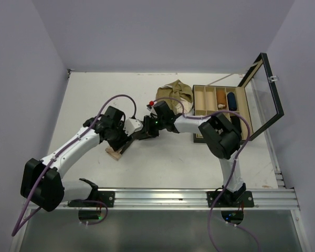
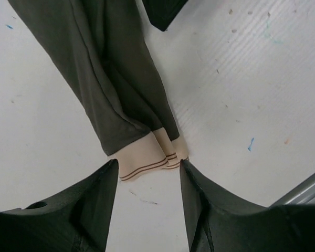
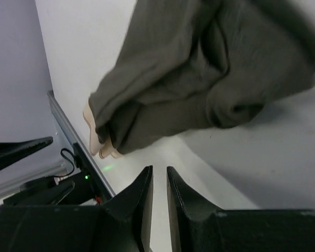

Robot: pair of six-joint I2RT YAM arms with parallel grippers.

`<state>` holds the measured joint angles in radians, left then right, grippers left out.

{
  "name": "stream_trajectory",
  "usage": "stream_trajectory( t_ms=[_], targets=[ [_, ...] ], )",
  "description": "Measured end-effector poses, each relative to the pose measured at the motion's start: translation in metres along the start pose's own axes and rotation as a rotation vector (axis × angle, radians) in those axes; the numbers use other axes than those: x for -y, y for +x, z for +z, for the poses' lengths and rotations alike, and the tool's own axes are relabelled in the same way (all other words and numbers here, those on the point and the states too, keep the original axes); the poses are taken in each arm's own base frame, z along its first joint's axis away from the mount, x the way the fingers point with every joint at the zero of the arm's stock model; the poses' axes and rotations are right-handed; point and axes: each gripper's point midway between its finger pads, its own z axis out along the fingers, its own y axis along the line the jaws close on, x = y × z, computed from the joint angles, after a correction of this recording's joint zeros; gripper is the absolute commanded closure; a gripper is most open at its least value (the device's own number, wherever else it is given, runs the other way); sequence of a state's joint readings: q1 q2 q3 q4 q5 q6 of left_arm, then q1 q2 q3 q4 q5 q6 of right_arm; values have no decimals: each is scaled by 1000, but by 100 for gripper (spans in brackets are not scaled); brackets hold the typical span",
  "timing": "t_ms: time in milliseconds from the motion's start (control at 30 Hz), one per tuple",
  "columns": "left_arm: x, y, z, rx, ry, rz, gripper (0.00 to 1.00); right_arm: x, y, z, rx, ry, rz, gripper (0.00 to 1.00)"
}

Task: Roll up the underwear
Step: Fold the underwear

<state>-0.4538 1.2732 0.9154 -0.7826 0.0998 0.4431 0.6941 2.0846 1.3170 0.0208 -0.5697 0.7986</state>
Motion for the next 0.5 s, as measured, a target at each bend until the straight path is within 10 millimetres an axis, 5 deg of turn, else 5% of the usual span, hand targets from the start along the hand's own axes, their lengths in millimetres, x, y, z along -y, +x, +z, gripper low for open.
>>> stream_trajectory(
  t_ms=[200, 400, 500],
  targets=[
    [16, 20, 2, -74, 45, 28, 45, -2, 52, 19, -62, -21, 136, 73],
    [17, 27, 8, -118, 25, 56, 48, -8, 70, 26, -61, -56, 264, 54],
    [20, 33, 14, -146, 26, 69, 48, -16, 75, 29, -58, -77, 291, 53]
  ],
)
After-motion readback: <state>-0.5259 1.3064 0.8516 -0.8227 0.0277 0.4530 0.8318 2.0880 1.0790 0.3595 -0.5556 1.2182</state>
